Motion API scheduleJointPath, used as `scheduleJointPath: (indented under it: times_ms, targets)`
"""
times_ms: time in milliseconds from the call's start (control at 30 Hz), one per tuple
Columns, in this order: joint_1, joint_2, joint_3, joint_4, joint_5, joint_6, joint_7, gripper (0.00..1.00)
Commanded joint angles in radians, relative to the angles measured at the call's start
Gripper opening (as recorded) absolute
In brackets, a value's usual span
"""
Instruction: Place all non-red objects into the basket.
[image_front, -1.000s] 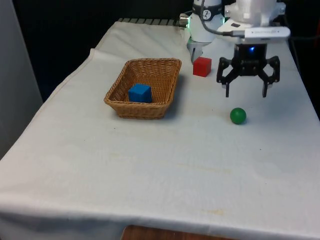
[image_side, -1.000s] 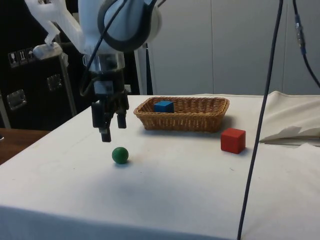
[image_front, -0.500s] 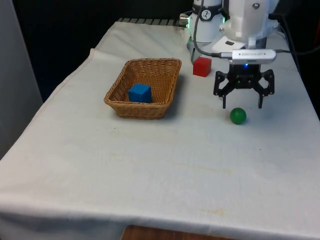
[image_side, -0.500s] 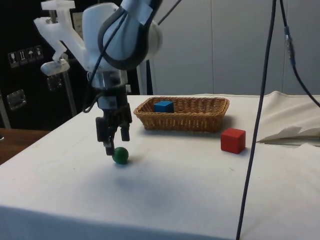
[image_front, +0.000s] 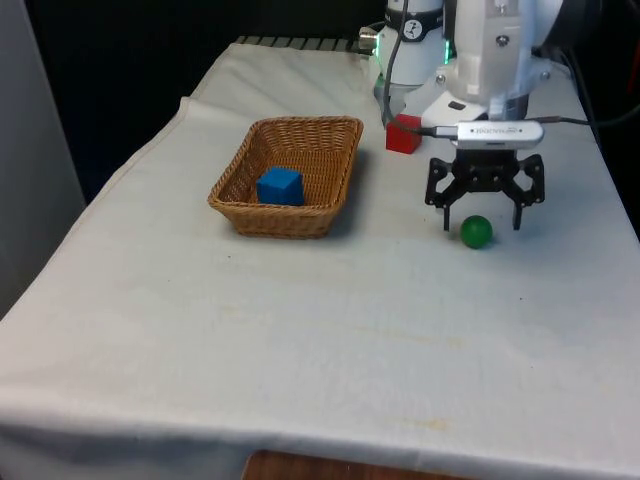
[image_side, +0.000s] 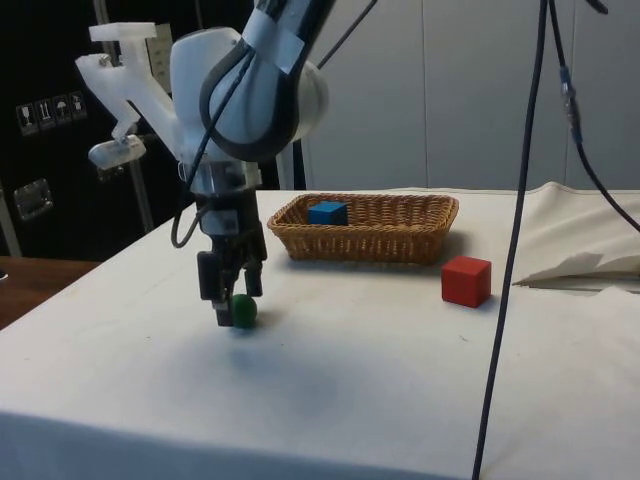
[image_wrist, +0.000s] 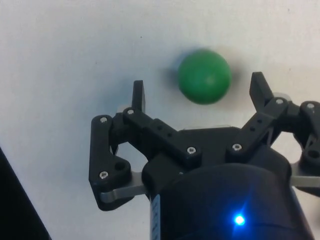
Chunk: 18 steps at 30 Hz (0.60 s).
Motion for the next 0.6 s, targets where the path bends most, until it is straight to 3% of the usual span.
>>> scheduleJointPath:
  times_ms: [0,67,100,233,367,400,433,467,533,567]
  targets:
    - [-0.007,0.006,0.010,0.002,0.012,0.013,-0.012,1.00]
    - [0.000,0.004,0.000,0.000,0.000,0.006,-0.003,1.00]
    - [-0.007,0.008,0.010,0.002,0.012,0.018,-0.014,1.00]
    - [-0.005,0.013,0.006,0.003,0.007,0.021,-0.011,0.96]
    - [0.000,0.010,0.000,0.001,0.000,0.014,-0.005,0.57]
    - [-0.004,0.013,0.005,0.003,0.006,0.020,-0.010,0.57]
    - [-0.004,0.014,0.005,0.003,0.006,0.020,-0.010,0.44]
    - [-0.003,0.014,0.004,0.003,0.005,0.020,-0.009,0.24]
    - [-0.003,0.014,0.004,0.003,0.005,0.020,-0.009,0.04]
    - [-0.003,0.014,0.004,0.003,0.005,0.020,-0.009,0.00]
